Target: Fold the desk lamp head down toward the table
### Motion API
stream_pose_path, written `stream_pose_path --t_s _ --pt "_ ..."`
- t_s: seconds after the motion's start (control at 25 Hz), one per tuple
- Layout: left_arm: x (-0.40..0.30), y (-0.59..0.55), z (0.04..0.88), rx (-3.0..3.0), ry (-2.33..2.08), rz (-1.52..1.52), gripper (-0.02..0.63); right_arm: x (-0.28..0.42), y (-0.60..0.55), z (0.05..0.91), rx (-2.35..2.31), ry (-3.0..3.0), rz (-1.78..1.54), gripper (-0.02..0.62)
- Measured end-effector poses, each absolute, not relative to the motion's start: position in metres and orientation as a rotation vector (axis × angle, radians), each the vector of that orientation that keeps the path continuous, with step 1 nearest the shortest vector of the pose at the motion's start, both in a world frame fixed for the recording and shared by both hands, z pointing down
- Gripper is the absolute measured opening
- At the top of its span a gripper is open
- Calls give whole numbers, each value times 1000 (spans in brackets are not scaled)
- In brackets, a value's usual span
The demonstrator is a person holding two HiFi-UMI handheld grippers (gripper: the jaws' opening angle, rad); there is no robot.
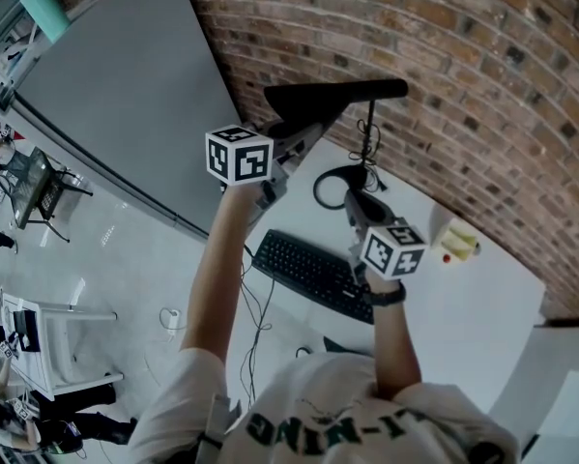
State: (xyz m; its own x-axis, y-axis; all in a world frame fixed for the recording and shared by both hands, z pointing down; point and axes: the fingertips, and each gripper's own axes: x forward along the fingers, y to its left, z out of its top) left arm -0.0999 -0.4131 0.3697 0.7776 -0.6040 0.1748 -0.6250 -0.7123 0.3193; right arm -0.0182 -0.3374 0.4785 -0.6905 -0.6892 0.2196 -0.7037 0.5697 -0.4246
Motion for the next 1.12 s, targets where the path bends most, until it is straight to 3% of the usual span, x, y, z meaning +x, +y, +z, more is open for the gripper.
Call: stream_pose_path --t_s 1.12 --pt "-96 -413 434 2482 -884 20 11 -10 -339 497 1218 -2747 815 -6"
